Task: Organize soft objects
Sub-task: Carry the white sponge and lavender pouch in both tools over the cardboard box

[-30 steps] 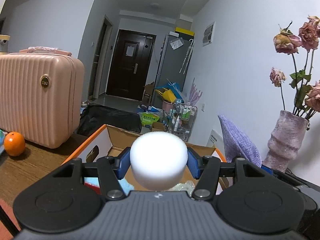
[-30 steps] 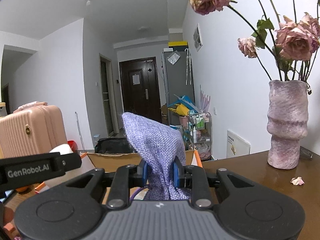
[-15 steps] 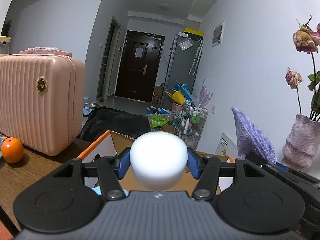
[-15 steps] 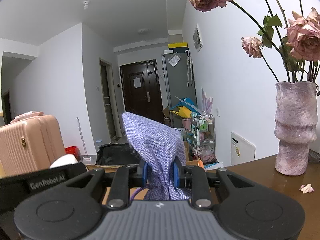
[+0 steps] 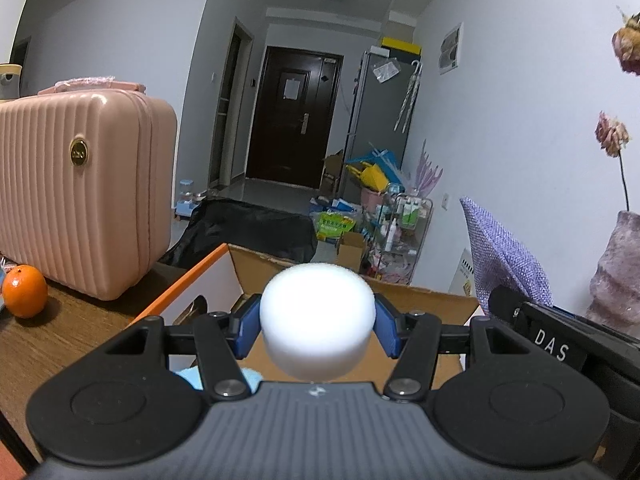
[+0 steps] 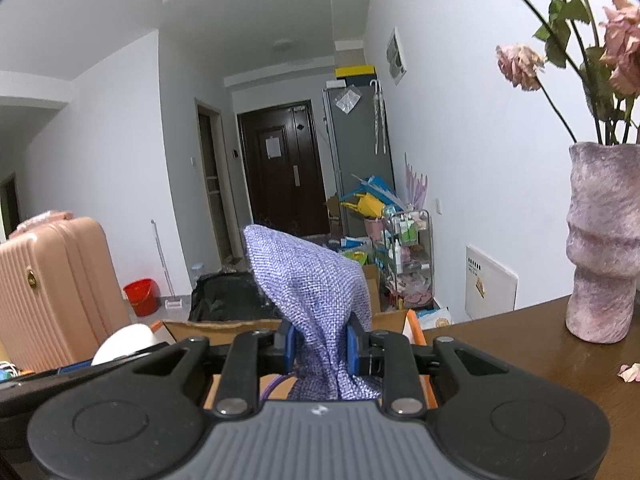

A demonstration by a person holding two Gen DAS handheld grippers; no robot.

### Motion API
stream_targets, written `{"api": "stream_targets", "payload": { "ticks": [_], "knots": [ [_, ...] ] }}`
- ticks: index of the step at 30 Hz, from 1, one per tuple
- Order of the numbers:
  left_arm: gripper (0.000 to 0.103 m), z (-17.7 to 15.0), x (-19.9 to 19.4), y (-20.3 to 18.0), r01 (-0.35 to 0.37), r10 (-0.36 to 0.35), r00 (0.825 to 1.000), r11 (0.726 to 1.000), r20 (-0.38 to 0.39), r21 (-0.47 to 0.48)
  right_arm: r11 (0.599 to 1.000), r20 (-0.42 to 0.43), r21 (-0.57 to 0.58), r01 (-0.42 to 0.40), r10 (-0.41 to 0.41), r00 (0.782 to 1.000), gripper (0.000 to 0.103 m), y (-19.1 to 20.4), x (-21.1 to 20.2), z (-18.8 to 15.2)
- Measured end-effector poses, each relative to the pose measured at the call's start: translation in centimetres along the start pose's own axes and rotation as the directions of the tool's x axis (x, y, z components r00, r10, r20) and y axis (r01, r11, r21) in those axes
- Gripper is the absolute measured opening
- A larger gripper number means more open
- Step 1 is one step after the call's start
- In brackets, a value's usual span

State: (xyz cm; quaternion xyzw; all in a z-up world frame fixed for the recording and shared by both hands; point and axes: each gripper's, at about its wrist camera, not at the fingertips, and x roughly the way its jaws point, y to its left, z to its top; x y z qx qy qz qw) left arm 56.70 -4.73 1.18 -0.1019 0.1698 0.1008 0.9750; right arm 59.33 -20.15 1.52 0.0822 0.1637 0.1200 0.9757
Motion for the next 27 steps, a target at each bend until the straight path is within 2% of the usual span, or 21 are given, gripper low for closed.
{"api": "stream_targets", "payload": {
  "ticks": [11, 27],
  "knots": [
    [0.059, -1.2, 1.3, -0.1, -0.054, 0.054, 0.998, 0.997, -0.018, 0.049, 0.999, -0.089, -0.026, 0.02, -0.022, 0.996, 0.024, -0.3, 2.1, -1.6],
    [0.059, -2.7, 2.8, -0.3, -0.074, 0.079, 0.996, 0.992, -0.047, 0.104, 0.995, -0.204, -0.09, 0.036, -0.053, 0.978, 0.024, 0.7, 4.1, -3.9]
  ]
}}
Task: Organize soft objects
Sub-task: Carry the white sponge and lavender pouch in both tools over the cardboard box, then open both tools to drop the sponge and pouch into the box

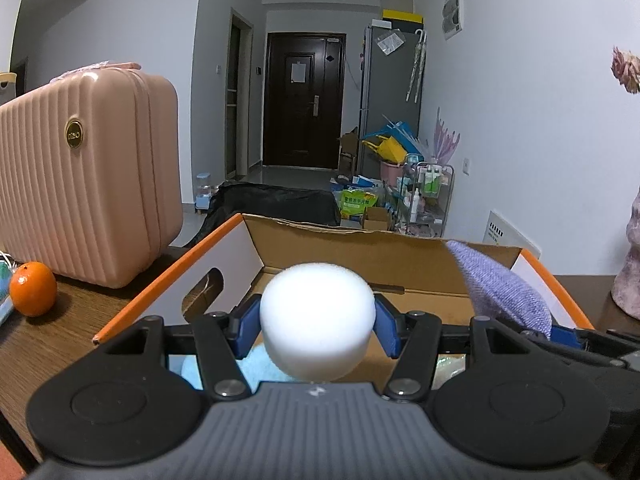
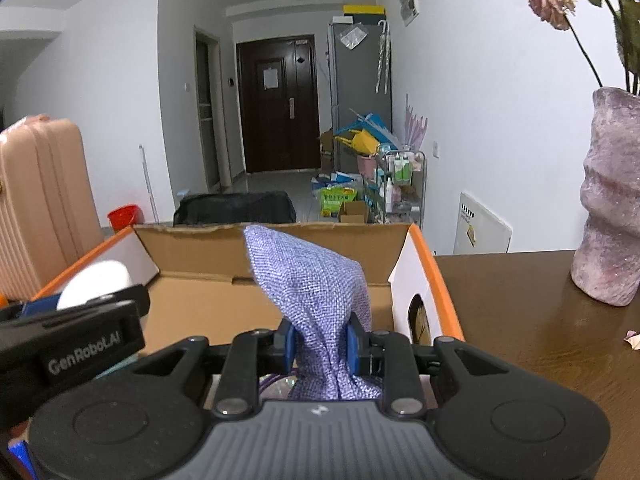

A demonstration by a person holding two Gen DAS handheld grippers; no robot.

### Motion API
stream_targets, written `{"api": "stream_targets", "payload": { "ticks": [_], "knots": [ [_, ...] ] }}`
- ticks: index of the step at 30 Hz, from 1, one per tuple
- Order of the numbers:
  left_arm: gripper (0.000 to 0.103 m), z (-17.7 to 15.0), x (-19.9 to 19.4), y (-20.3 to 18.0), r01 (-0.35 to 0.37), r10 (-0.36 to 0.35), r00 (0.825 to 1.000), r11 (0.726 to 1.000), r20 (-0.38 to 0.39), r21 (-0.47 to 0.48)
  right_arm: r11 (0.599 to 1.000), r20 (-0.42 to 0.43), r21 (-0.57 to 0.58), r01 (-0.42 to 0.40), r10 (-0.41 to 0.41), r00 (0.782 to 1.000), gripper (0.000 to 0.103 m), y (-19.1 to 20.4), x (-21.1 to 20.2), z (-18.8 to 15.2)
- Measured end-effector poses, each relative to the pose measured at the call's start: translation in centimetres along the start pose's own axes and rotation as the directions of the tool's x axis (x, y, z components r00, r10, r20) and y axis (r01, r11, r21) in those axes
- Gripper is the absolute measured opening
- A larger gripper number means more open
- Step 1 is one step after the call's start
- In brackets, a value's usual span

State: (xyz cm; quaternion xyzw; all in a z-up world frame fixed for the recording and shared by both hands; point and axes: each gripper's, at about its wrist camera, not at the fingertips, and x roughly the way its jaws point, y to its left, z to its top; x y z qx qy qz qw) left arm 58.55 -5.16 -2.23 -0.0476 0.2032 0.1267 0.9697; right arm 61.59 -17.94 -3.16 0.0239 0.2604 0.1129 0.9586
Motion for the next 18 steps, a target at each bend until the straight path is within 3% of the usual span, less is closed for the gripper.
{"api": "stream_targets", "payload": {
  "ticks": [7, 13, 15, 18],
  "knots": [
    [0.062, 0.1, 0.1, 0.1, -0.023, 0.023, 1.0, 1.0, -0.011, -0.007, 1.0, -0.001, -0.004, -0.007, 0.007, 1.0, 0.029, 0.3, 0.0, -0.2],
    [0.086, 0.1, 0.0, 0.6, -0.082, 0.082, 0.997, 0.995, -0.005, -0.054, 1.0, 0.01, -0.002, 0.0, 0.0, 1.0, 0.037, 0.1, -0.2, -0.4],
    [0.102, 0.2, -0.1, 0.9, -0.1, 0.1, 0.995, 0.993, -0.004, -0.069, 1.0, 0.025, 0.001, 0.007, -0.007, 1.0, 0.054, 0.1, -0.2, -0.4],
    [0.103, 0.4, -0.3, 1.4, -0.136, 0.138, 0.99, 0.987, 0.014, -0.09, 1.0, 0.059, 0.003, 0.025, -0.025, 0.998, 0.076, 0.2, -0.7, -0.5]
  ]
}}
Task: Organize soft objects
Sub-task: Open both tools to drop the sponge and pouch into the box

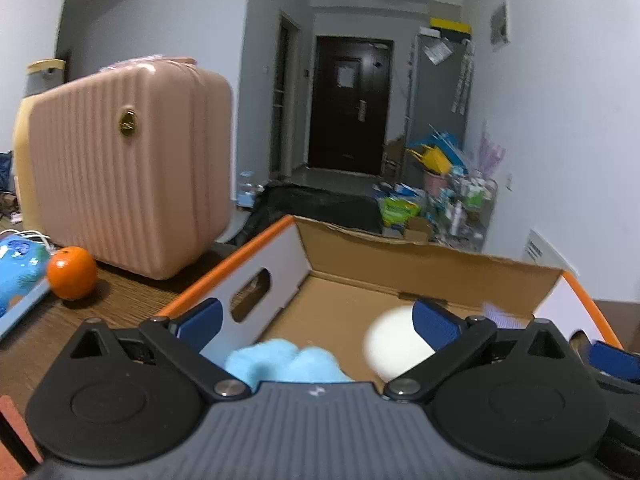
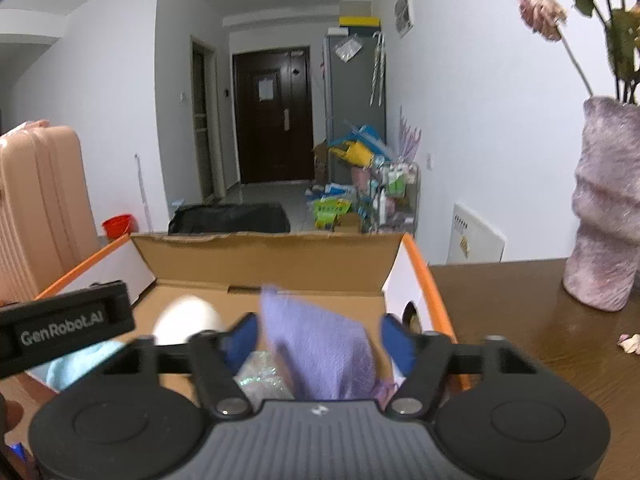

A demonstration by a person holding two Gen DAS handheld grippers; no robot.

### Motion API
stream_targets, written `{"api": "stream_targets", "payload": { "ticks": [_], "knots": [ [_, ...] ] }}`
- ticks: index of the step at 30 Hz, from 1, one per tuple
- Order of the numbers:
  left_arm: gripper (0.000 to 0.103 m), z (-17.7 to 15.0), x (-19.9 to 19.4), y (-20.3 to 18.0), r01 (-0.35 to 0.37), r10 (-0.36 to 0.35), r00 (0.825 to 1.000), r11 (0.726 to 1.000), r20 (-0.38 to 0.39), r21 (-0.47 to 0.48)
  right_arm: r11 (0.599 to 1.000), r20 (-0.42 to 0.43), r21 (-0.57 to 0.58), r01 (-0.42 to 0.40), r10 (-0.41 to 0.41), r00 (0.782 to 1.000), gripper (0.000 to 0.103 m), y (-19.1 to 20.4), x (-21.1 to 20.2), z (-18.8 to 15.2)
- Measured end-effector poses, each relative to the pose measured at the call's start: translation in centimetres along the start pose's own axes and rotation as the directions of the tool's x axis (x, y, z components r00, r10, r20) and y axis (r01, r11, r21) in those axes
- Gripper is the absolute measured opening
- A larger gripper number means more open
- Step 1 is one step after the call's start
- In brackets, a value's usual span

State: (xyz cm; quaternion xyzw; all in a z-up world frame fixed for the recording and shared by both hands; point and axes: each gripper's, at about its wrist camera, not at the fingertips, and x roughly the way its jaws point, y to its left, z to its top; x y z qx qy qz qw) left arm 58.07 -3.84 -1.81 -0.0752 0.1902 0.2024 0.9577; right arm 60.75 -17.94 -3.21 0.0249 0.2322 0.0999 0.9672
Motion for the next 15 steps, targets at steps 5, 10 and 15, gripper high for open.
{"api": "stream_targets", "payload": {
  "ticks": [5, 10, 15],
  "knots": [
    [0.103, 0.2, 0.1, 0.7, -0.009, 0.009, 1.0, 1.0, -0.001, -0.029, 1.0, 0.029, 0.007, 0.01, -0.01, 1.0, 0.097, -0.1, -0.5, 0.0],
    [0.103, 0.3, 0.1, 1.0, -0.019, 0.019, 1.0, 0.999, -0.007, -0.051, 1.0, 0.039, 0.018, 0.011, -0.012, 0.999, 0.1, -0.5, -0.7, -0.1],
    [0.103, 0.2, -0.4, 1.5, -0.052, 0.053, 0.998, 0.996, 0.014, -0.077, 1.0, 0.05, 0.02, 0.017, -0.018, 0.999, 0.101, -0.4, -1.2, -0.5]
  ]
}}
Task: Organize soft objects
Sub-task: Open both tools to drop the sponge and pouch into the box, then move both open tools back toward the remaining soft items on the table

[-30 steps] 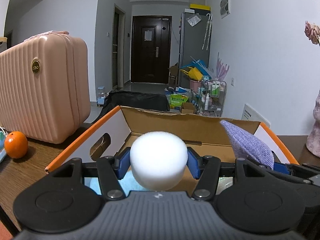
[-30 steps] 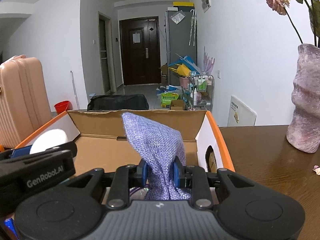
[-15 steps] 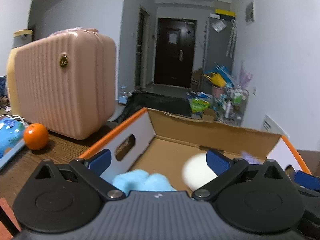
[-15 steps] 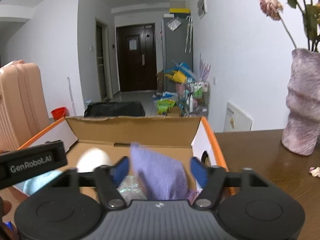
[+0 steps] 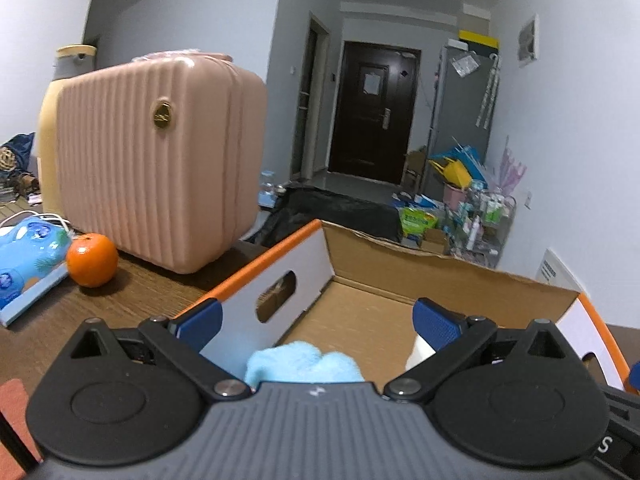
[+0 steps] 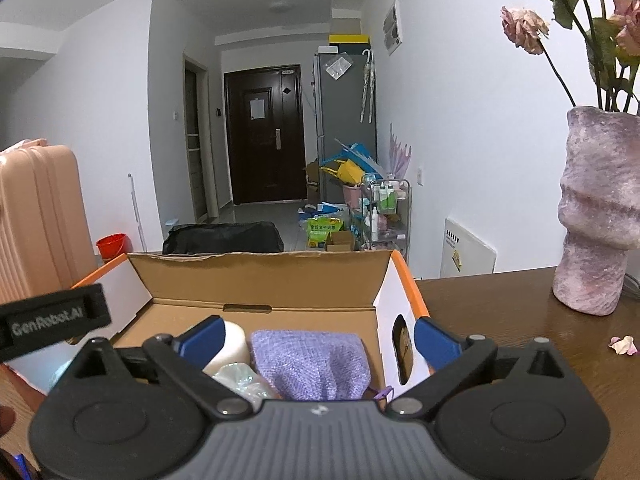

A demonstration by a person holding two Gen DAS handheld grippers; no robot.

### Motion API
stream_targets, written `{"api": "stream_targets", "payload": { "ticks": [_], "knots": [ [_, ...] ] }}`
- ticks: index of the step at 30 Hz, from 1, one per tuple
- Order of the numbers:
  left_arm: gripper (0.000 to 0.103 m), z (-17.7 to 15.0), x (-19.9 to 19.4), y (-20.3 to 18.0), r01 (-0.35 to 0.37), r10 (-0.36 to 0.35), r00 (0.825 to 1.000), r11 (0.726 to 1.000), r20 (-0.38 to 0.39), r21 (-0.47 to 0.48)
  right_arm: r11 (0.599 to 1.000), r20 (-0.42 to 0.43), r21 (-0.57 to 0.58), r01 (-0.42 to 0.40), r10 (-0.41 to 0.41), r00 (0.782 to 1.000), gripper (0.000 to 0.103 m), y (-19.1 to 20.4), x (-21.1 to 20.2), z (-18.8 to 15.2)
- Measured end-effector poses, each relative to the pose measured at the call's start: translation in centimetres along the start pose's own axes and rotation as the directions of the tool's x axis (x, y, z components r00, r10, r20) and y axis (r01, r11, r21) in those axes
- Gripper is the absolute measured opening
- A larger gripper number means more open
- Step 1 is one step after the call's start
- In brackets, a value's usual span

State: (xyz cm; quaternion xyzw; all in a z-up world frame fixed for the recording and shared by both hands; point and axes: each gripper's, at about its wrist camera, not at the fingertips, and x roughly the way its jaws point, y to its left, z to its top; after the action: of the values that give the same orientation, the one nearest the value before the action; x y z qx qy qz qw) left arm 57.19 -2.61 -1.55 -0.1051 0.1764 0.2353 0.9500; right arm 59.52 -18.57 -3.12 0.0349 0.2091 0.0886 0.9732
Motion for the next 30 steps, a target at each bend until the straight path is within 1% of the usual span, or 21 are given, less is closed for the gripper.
{"api": "stream_targets", "payload": {
  "ticks": [5, 8, 18, 24, 30],
  "knots": [
    [0.103, 0.0, -1.2, 0.7, -0.009, 0.01, 0.999, 1.0, 0.041, -0.011, 1.0, 0.003, -0.002, 0.004, -0.004, 1.0, 0.102, 0.0, -0.7, -0.2],
    [0.103, -0.1, -1.6, 1.2, -0.015, 0.016, 0.999, 1.0, 0.042, -0.002, 1.0, 0.002, -0.005, 0.007, -0.007, 1.0, 0.103, -0.1, -1.2, -0.5],
    [0.103, -0.7, -3.5, 3.9, -0.08, 0.081, 0.996, 0.997, 0.034, -0.018, 1.0, 0.009, 0.018, 0.015, -0.015, 1.0, 0.103, -0.7, -3.6, -1.2],
    [0.103, -1.4, -5.3, 4.8, -0.085, 0.084, 0.995, 0.996, 0.047, 0.012, 1.0, 0.022, 0.02, 0.02, -0.021, 1.0, 0.103, -0.8, -5.4, -1.9],
    [0.103, -1.8, -5.2, 6.4, -0.077, 0.077, 0.997, 0.997, 0.001, 0.005, 0.999, 0.026, 0.029, 0.028, -0.028, 0.999, 0.103, -0.9, -7.0, -2.5]
  ]
}}
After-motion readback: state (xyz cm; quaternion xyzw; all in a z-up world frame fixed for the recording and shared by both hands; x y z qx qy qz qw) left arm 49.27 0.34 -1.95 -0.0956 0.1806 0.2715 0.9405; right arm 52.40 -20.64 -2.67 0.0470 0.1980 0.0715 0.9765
